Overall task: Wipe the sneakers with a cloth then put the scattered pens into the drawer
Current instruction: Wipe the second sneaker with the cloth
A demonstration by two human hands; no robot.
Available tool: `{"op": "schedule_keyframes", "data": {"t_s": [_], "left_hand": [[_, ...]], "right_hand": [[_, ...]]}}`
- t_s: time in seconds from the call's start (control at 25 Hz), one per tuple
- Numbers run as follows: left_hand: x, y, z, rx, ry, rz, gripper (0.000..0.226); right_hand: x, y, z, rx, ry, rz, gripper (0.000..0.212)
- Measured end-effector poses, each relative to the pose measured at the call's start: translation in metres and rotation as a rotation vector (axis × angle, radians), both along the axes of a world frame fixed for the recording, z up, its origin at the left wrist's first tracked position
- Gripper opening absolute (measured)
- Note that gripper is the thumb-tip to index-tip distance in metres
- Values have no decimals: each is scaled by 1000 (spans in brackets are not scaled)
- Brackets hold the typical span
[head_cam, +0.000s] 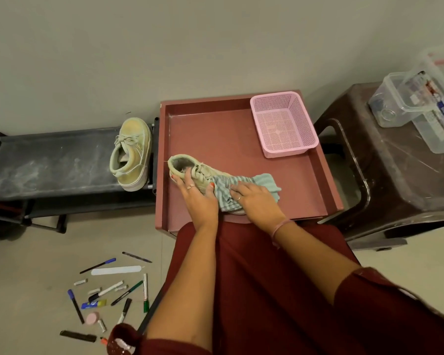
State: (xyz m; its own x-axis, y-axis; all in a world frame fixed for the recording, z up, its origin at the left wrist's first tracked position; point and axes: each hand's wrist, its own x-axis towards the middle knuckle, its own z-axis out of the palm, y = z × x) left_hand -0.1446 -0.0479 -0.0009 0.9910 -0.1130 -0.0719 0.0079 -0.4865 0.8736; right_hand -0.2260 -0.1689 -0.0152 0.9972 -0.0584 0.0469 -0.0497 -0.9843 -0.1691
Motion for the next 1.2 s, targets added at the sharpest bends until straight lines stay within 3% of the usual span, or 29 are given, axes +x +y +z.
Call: {"op": "schedule_keyframes", "data": {"t_s": [0.16, 0.24, 0.36, 0.48, 0.56, 0.72, 0.84, 0.96, 1.04, 1.2], "left_hand": [[3, 2, -4, -30, -3, -32, 64], [6, 4, -6, -84, 11, -59, 63], [10, 5, -8, -182, 56, -26, 56], [13, 5, -8, -243, 65, 30, 45], [16, 6, -10, -235, 52, 47, 41], [17, 6, -13, -203, 74, 57, 40], [19, 6, -16, -183, 61, 36, 40], [19, 4, -18, -181, 56, 38, 41], [19, 4, -18, -181, 56, 44, 40], [19, 3, -18, -168, 48, 43, 40]], "right_hand": [[-18, -16, 22, -84, 155, -89, 36], [-23, -20, 34, 83, 153, -306, 37], [-1, -28, 50, 328, -38, -622, 28], [19, -1, 42, 239, 67, -399, 54], [6, 26, 17, 33, 145, -111, 55], [-27, -13, 16, -189, 156, 113, 45], [-32, -42, 44, -182, 180, 50, 42], [-21, -55, 59, 113, 130, -340, 59], [-12, -44, 58, 272, 64, -461, 59], [-23, 26, -11, 85, 228, -79, 62]]}}
